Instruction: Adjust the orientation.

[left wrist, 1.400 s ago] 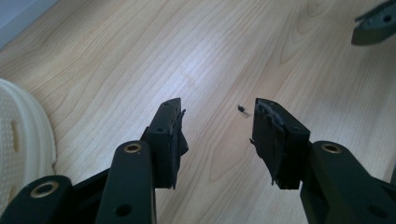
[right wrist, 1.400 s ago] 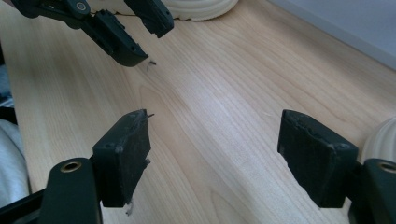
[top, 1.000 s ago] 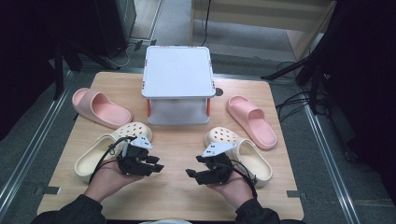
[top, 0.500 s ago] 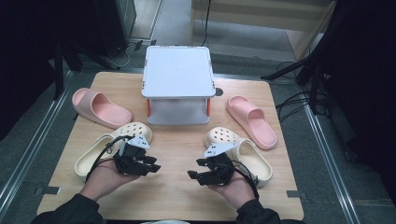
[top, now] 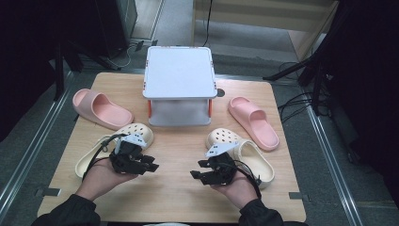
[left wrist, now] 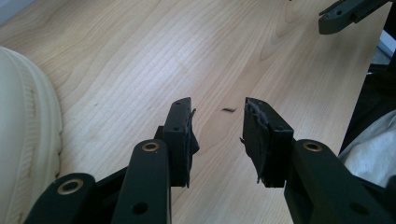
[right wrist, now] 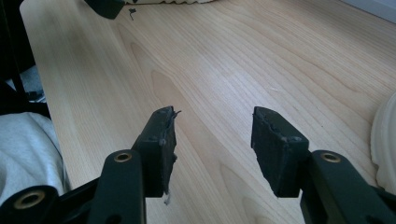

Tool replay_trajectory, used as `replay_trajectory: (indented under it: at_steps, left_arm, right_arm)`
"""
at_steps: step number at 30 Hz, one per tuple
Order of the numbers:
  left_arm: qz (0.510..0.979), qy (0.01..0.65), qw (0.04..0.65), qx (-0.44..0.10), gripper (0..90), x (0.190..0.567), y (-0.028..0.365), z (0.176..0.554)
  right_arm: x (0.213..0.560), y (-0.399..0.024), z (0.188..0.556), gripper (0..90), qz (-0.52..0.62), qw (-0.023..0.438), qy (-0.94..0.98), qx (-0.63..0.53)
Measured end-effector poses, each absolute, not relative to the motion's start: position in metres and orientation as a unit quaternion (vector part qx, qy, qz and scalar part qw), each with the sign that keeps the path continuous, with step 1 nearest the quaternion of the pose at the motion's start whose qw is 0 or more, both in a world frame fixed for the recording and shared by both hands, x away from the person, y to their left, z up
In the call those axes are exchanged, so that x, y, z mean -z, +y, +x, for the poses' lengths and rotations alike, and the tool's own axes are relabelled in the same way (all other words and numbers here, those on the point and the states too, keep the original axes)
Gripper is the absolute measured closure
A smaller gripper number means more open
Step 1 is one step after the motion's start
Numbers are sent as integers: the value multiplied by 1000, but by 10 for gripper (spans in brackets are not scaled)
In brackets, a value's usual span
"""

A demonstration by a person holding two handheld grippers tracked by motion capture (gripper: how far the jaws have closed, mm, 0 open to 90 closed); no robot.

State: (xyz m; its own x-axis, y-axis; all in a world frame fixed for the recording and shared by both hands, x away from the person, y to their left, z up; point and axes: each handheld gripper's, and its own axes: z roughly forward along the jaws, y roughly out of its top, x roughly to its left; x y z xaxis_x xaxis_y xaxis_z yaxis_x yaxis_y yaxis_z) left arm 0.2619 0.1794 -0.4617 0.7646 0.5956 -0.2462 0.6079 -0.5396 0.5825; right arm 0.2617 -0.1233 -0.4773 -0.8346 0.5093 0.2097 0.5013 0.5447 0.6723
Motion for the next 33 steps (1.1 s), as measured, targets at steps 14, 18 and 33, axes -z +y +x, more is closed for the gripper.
replay_trajectory:
  at_steps: [14, 18, 33]
  left_arm:
    - [877, 355, 323, -10, 593, 452, 206, 261]
    - [870, 370, 324, -20, 590, 449, 219, 256]
    - [839, 442, 313, -54, 547, 441, 268, 234]
  right_arm:
    - [481, -128, 266, 478, 277, -25, 876, -394]
    - [480, -126, 269, 478, 277, -23, 876, -395]
    - [481, -107, 279, 466, 244, -27, 888, -388]
